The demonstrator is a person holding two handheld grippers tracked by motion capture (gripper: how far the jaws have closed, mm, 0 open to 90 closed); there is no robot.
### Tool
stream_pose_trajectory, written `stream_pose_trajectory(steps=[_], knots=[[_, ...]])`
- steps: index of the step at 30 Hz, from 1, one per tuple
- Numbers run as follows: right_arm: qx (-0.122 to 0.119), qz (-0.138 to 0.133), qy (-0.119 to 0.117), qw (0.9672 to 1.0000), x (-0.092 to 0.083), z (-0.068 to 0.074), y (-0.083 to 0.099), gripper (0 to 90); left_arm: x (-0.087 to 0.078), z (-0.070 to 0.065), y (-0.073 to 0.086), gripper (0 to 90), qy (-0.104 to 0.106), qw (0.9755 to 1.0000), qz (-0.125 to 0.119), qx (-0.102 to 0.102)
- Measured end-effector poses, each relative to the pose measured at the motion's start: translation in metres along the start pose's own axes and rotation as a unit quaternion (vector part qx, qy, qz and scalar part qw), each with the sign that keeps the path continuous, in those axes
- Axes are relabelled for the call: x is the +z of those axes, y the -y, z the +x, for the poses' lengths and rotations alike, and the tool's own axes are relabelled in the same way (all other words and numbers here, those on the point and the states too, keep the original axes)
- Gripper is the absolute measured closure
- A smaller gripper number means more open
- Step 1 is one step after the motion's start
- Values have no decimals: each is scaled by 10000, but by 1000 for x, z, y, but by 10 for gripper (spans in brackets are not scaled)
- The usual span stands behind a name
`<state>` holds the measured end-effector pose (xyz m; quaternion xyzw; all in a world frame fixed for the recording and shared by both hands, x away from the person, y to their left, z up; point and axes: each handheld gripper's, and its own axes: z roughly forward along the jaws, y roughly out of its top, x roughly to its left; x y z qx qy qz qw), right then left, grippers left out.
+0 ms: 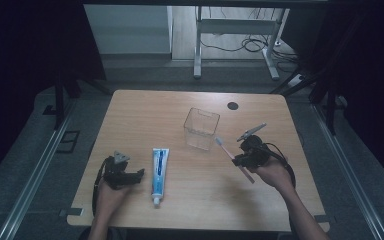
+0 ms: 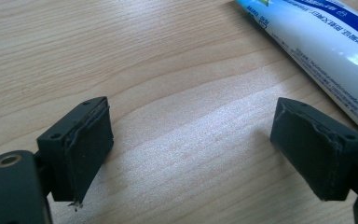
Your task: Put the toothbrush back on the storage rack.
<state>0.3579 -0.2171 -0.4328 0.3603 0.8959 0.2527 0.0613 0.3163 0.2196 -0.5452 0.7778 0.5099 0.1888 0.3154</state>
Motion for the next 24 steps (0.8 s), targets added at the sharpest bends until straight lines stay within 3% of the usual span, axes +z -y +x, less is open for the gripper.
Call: stream_pose_trajectory(steps=[9,24], knots=[[-47,-323,26,9995,-11,1,-13,785,0,0,0,128,-2,10000,-26,-17],[-80,-634,24,9980,-13,0,-30,785,0,0,0,128,2,10000,-28,-16]])
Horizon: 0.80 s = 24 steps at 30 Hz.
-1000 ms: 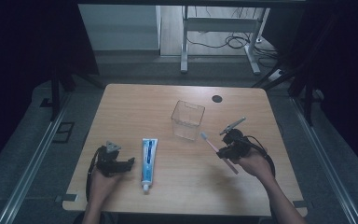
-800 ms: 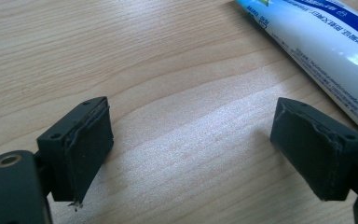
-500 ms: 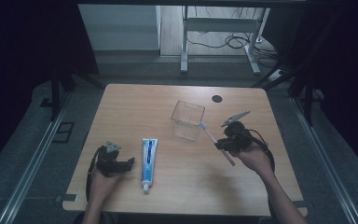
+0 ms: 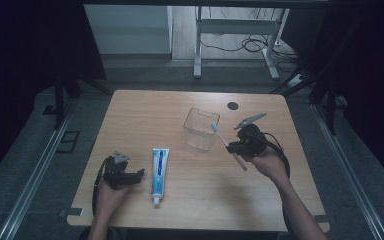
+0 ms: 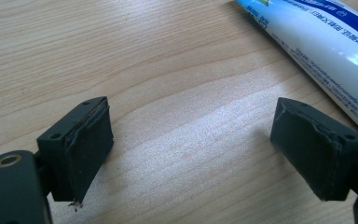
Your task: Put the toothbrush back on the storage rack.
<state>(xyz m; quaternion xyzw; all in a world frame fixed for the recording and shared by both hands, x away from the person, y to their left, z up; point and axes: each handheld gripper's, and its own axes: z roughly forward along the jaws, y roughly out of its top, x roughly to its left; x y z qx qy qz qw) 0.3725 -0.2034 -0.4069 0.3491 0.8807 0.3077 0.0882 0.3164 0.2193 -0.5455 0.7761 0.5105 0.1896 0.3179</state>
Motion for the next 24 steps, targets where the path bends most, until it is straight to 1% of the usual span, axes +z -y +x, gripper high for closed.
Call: stream_pose_trajectory(steps=[5,11,14,24], knots=[[30,-134,-28,9999,0,-2,-7,786,0,0,0,128,1,10000,-2,-2],[52,-230,-40,9997,1,-2,-13,785,0,0,0,128,0,10000,-2,-4],[63,-317,-46,9995,1,-2,-19,785,0,0,0,128,0,10000,-2,-6],[100,-474,-55,9988,4,-3,-30,785,0,0,0,128,0,10000,-4,-12]])
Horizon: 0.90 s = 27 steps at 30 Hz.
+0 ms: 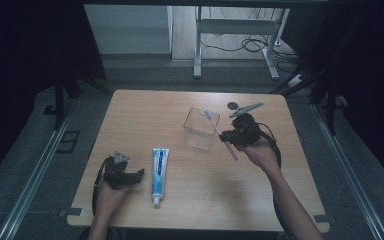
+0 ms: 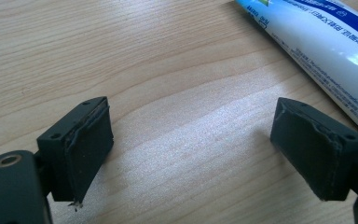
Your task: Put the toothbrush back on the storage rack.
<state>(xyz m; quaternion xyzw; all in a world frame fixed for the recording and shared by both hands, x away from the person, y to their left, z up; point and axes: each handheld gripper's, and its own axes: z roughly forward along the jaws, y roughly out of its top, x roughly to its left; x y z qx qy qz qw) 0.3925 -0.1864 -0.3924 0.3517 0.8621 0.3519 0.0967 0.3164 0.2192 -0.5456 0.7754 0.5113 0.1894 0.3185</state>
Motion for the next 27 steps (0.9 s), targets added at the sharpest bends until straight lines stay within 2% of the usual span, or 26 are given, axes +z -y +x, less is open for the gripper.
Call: stream_pose_trajectory(steps=[27], knots=[[-35,-365,-26,9993,5,0,-35,786,0,0,0,128,6,10000,3,11]])
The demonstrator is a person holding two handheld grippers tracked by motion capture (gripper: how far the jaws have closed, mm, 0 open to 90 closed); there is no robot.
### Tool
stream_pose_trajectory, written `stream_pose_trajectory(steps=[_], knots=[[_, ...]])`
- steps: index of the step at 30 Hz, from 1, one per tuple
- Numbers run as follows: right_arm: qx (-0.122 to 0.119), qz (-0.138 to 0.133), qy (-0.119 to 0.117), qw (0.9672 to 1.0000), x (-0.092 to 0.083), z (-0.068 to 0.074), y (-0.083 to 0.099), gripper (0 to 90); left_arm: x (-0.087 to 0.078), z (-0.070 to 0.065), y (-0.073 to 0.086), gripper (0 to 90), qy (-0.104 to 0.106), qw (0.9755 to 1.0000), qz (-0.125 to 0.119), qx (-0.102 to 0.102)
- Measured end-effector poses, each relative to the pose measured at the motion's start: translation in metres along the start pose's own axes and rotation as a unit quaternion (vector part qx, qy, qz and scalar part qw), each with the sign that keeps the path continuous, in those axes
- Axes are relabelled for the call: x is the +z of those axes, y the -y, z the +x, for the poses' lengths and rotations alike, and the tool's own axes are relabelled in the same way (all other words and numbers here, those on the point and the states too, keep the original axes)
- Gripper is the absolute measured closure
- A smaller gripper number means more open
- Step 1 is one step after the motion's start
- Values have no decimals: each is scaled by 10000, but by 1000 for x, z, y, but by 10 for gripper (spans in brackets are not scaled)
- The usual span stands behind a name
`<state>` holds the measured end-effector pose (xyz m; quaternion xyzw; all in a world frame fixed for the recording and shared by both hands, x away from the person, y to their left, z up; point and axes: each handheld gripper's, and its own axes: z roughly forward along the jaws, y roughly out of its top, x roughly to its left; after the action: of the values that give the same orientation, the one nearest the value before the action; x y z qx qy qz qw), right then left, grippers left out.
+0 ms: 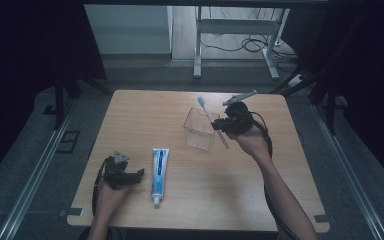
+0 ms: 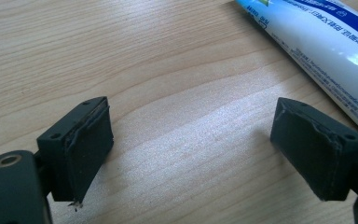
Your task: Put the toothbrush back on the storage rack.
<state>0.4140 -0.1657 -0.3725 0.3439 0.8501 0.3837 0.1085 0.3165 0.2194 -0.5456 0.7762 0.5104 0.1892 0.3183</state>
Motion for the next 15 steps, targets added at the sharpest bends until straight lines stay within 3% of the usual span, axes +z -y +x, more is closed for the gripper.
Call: stream_pose_trajectory(steps=[15], knots=[[65,-282,93,9995,14,0,-24,786,0,0,0,128,-2,10000,3,2]])
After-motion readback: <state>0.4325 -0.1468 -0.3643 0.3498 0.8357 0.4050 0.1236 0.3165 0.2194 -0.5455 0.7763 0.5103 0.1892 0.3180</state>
